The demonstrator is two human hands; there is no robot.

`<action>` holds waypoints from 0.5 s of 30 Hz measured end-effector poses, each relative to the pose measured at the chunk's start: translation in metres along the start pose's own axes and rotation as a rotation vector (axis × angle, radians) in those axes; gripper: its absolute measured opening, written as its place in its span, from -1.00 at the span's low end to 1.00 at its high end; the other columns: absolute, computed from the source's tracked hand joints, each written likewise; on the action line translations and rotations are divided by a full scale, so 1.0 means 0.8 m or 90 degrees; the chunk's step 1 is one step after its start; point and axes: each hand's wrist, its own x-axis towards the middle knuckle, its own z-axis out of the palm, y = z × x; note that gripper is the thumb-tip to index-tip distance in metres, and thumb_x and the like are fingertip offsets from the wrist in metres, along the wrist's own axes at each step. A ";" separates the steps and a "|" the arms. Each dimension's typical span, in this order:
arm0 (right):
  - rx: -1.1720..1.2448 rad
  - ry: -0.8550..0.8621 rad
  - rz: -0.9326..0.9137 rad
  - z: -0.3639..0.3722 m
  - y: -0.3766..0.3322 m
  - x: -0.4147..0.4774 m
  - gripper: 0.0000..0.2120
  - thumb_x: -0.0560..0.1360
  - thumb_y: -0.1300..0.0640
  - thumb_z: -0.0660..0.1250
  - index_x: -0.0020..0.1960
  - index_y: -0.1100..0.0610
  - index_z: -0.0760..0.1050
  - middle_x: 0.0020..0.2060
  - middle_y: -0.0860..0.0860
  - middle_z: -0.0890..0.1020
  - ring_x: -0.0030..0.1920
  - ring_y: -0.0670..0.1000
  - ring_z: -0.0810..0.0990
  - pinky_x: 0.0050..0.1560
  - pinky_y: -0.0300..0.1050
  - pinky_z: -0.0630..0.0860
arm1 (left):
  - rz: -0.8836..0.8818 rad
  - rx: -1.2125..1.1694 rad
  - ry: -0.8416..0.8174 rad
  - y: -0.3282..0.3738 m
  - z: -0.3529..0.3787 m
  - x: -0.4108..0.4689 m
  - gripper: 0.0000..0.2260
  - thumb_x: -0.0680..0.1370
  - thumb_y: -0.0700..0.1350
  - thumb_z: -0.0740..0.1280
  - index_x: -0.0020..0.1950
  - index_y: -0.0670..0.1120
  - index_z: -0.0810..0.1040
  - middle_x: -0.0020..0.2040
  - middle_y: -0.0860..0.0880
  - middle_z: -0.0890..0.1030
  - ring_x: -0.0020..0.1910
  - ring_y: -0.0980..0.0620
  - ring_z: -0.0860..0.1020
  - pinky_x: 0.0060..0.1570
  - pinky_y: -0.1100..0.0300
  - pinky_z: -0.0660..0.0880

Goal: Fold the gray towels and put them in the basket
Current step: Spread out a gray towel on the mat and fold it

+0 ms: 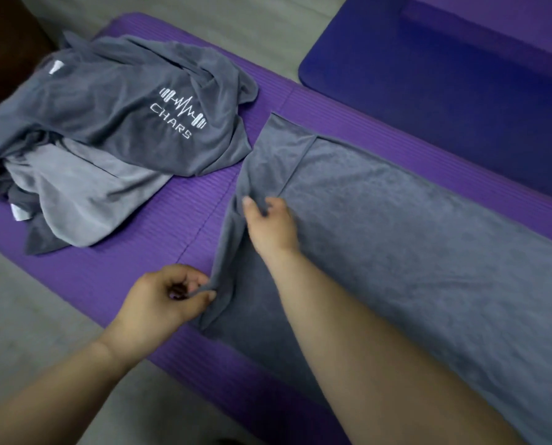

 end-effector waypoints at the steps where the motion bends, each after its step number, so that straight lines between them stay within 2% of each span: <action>1: 0.030 -0.061 0.050 0.009 -0.023 0.008 -0.38 0.49 -0.08 0.26 0.40 0.24 0.22 0.37 0.18 0.36 0.36 0.15 0.35 0.33 -0.08 0.28 | 0.013 -0.021 -0.023 0.008 0.003 -0.007 -0.84 0.22 -0.07 0.50 -0.41 0.19 0.60 -0.43 0.23 0.56 -0.46 0.34 0.46 -0.38 0.56 0.34; 3: -0.017 -0.113 0.086 0.018 -0.044 0.020 -0.36 0.49 -0.05 0.28 0.42 0.25 0.15 0.38 0.17 0.34 0.34 0.16 0.39 0.27 -0.05 0.35 | 0.035 -0.056 -0.058 0.018 0.010 -0.016 -0.87 0.11 0.11 0.35 -0.39 0.32 0.58 -0.38 0.22 0.56 -0.43 0.33 0.46 -0.36 0.55 0.33; 5: -0.128 -0.092 0.057 0.004 -0.042 0.026 -0.56 0.54 0.09 0.22 0.36 0.24 0.27 0.30 0.18 0.44 0.28 0.17 0.46 0.17 -0.08 0.42 | 0.049 -0.067 -0.088 0.022 0.018 -0.019 -0.84 0.10 0.14 0.30 -0.37 0.32 0.59 -0.37 0.19 0.56 -0.42 0.31 0.46 -0.37 0.54 0.32; 7: -0.144 -0.048 0.011 -0.029 -0.027 0.028 -0.69 0.58 0.16 0.13 0.27 0.24 0.39 0.22 0.20 0.52 0.24 0.18 0.49 0.12 -0.10 0.43 | 0.063 -0.077 -0.122 0.031 0.030 -0.017 -0.83 0.11 0.15 0.30 -0.35 0.32 0.60 -0.37 0.17 0.56 -0.42 0.30 0.46 -0.38 0.52 0.31; 12: -0.135 0.082 -0.030 -0.152 0.031 0.016 -0.70 0.58 0.24 0.08 0.21 0.33 0.44 0.22 0.26 0.51 0.26 0.19 0.46 0.22 -0.11 0.31 | 0.149 -0.101 -0.238 0.092 0.101 -0.013 -0.82 0.13 0.15 0.30 -0.32 0.28 0.61 -0.40 0.25 0.55 -0.40 0.32 0.47 -0.33 0.55 0.32; 15: -0.109 0.147 -0.042 -0.245 0.070 -0.011 -0.70 0.57 0.29 0.10 0.24 0.34 0.44 0.23 0.26 0.51 0.28 0.16 0.46 0.27 -0.17 0.26 | 0.272 -0.035 -0.362 0.144 0.165 -0.030 -0.75 0.22 0.14 0.30 -0.17 0.12 0.60 -0.31 0.28 0.53 -0.37 0.32 0.47 -0.34 0.55 0.31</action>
